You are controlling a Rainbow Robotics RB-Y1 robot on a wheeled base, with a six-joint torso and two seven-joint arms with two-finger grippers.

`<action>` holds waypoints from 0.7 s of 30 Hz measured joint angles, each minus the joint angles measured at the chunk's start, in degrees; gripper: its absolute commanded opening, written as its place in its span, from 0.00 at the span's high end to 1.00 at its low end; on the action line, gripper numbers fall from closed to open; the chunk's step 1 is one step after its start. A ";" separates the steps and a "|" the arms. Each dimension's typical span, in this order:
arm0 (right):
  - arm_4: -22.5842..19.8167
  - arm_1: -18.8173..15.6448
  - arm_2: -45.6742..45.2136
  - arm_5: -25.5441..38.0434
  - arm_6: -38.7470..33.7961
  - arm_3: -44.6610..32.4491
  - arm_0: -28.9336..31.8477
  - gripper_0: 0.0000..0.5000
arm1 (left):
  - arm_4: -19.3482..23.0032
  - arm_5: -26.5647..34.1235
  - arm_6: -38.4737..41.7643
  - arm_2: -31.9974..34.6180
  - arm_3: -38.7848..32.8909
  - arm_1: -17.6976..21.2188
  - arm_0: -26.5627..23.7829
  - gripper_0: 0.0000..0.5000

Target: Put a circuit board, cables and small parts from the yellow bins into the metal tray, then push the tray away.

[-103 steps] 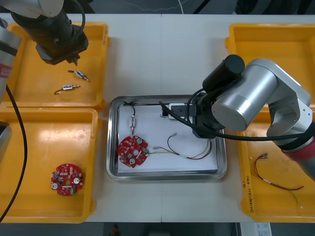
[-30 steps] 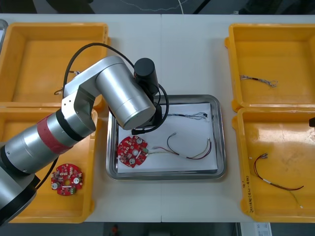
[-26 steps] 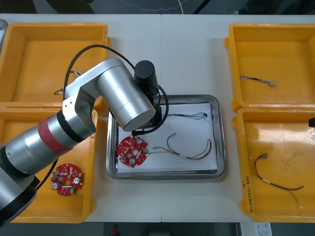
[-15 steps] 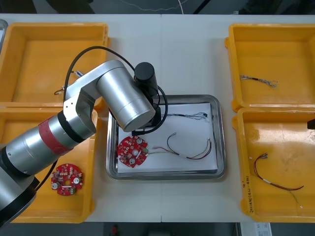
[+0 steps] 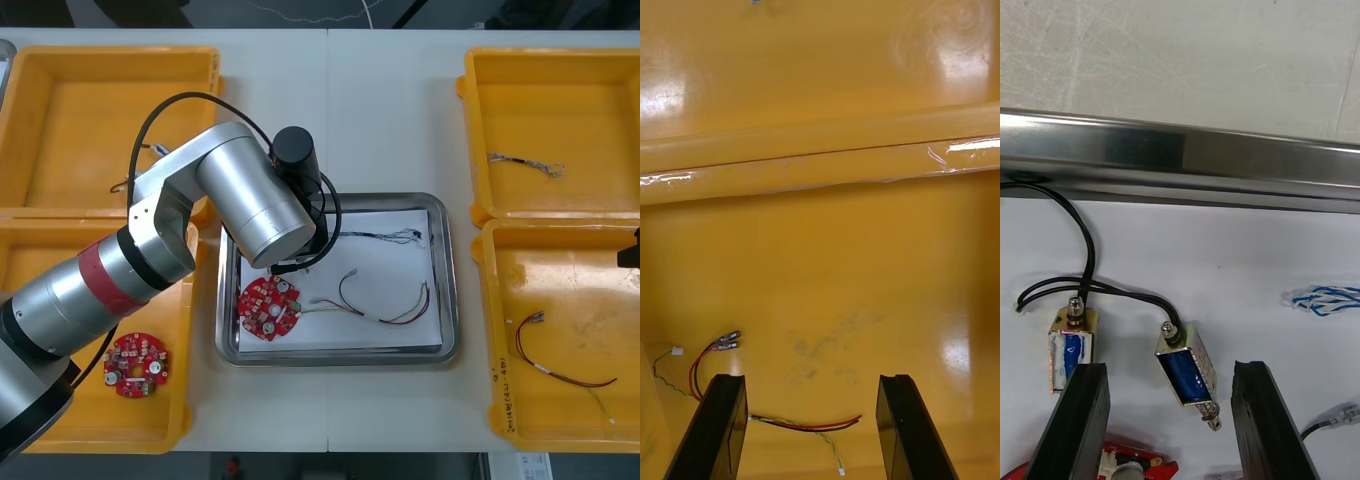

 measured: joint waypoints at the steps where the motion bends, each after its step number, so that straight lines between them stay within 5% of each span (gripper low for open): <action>1: -0.14 0.00 0.00 0.00 0.00 0.00 0.01 0.00 | 0.00 0.00 0.10 0.00 0.00 0.00 0.00 0.03; 12: -1.14 0.00 0.00 0.00 -0.03 0.00 0.37 0.00 | 0.03 0.72 0.10 1.15 -0.70 0.01 0.00 0.00; 21: -1.07 0.00 0.05 0.00 -0.92 0.00 0.43 0.00 | 3.47 8.06 0.09 7.91 -5.85 0.92 0.07 0.00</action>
